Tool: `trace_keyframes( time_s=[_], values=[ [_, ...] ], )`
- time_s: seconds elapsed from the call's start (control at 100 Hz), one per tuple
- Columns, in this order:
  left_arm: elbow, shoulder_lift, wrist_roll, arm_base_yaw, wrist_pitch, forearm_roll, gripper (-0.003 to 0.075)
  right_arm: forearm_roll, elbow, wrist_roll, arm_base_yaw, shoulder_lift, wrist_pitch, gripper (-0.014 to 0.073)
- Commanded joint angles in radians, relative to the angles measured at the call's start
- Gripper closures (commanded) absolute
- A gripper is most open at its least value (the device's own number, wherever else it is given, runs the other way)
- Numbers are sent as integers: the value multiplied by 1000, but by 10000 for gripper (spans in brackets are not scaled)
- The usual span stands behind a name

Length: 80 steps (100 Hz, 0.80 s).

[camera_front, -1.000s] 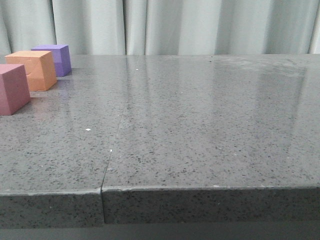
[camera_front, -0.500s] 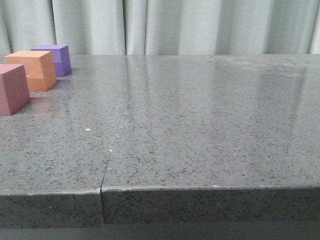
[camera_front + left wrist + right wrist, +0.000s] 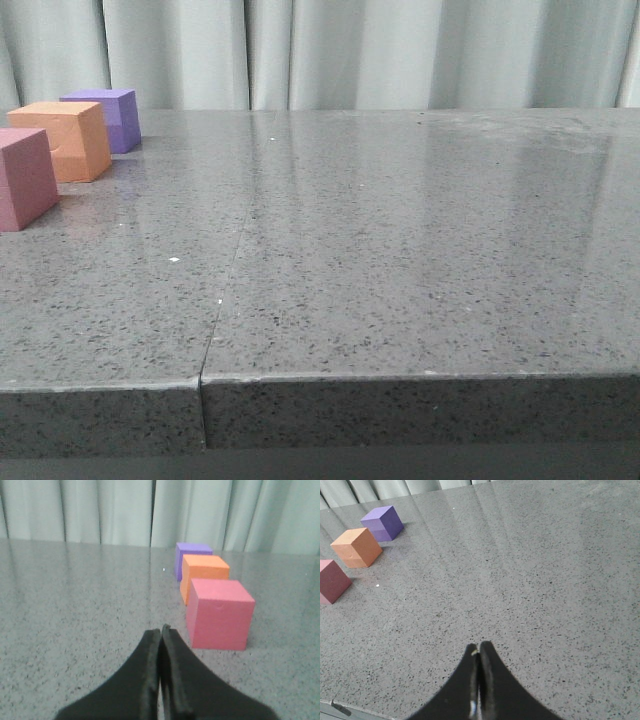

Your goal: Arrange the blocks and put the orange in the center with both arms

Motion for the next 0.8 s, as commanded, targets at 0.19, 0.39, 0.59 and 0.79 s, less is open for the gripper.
trace_keyframes(
  time_s=[0.19, 0.39, 0.59, 0.79],
  values=[
    [42, -60, 34, 1, -114, -11, 741, -13, -22, -10, 1, 6, -79, 662],
    [42, -63, 34, 1, -116, -11, 741, -13, -21, -10, 1, 6, -80, 662],
    [42, -63, 34, 1, -116, -11, 741, -13, -21, -10, 1, 6, -80, 662],
    [42, -63, 34, 1, -116, -11, 741, -13, -21, -10, 1, 6, -80, 662]
  ],
)
